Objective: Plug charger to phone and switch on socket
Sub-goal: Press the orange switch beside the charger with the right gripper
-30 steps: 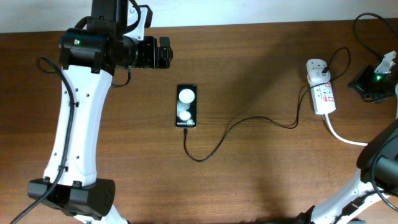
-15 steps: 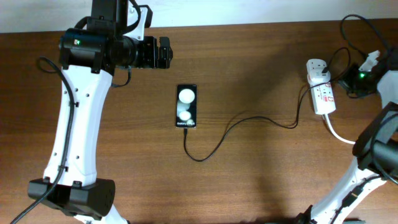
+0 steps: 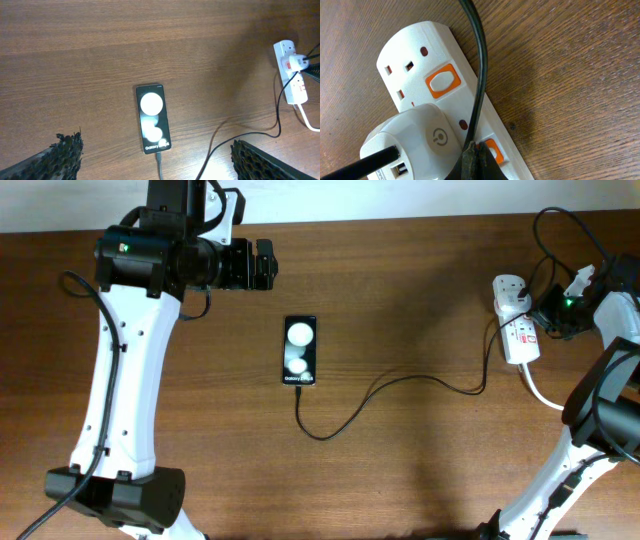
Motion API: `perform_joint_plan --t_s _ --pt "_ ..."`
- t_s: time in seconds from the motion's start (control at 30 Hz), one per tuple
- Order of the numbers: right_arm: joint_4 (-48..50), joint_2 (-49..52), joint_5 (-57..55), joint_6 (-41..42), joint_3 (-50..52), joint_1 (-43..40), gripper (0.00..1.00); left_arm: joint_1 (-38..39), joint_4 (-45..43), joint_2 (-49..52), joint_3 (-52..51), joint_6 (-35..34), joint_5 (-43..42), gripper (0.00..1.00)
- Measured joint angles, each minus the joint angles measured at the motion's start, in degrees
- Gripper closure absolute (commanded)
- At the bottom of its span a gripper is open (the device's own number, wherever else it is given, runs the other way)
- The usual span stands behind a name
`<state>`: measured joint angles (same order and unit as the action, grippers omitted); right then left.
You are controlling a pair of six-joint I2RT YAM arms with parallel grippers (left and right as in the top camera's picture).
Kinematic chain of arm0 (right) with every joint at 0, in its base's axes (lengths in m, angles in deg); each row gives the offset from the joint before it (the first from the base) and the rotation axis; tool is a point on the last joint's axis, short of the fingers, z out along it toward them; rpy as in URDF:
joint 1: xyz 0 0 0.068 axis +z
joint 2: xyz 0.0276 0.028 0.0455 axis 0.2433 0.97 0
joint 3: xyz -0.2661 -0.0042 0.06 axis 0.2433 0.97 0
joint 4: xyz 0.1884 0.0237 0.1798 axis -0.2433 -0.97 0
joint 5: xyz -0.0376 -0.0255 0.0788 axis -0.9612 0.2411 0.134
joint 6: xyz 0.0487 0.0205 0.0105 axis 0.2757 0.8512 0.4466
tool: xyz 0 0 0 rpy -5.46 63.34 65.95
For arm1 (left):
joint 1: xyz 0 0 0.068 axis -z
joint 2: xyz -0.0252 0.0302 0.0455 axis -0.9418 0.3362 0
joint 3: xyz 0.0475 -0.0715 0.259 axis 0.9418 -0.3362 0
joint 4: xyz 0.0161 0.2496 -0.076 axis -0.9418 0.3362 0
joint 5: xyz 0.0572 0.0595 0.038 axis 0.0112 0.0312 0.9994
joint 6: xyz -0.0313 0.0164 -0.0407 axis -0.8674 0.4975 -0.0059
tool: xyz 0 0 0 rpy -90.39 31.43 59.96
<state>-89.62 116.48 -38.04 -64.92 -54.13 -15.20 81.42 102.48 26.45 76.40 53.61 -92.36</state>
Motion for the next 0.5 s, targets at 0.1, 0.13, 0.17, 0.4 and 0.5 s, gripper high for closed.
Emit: perform_joint_plan --t_s 0.1,0.13,0.17,0.4,0.5 --pt "-1.0 0.0 0.0 0.0 -0.3 0.0 0.96 0.0 0.0 0.0 0.0 0.0 0.0 0.01" --pt "-1.2 0.0 0.0 0.0 -0.4 0.0 0.96 0.0 0.0 0.0 0.0 0.0 0.0 0.01" --pt "-1.4 0.0 0.0 0.0 -0.4 0.1 0.96 0.0 0.0 0.0 0.0 0.0 0.0 0.01" --pt "-1.2 0.0 0.0 0.0 -0.1 0.2 0.96 0.0 0.0 0.0 0.0 0.0 0.0 0.01" --pt "-0.8 -0.2 -0.3 0.0 0.3 0.3 0.96 0.0 0.0 0.0 0.0 0.0 0.0 0.01"
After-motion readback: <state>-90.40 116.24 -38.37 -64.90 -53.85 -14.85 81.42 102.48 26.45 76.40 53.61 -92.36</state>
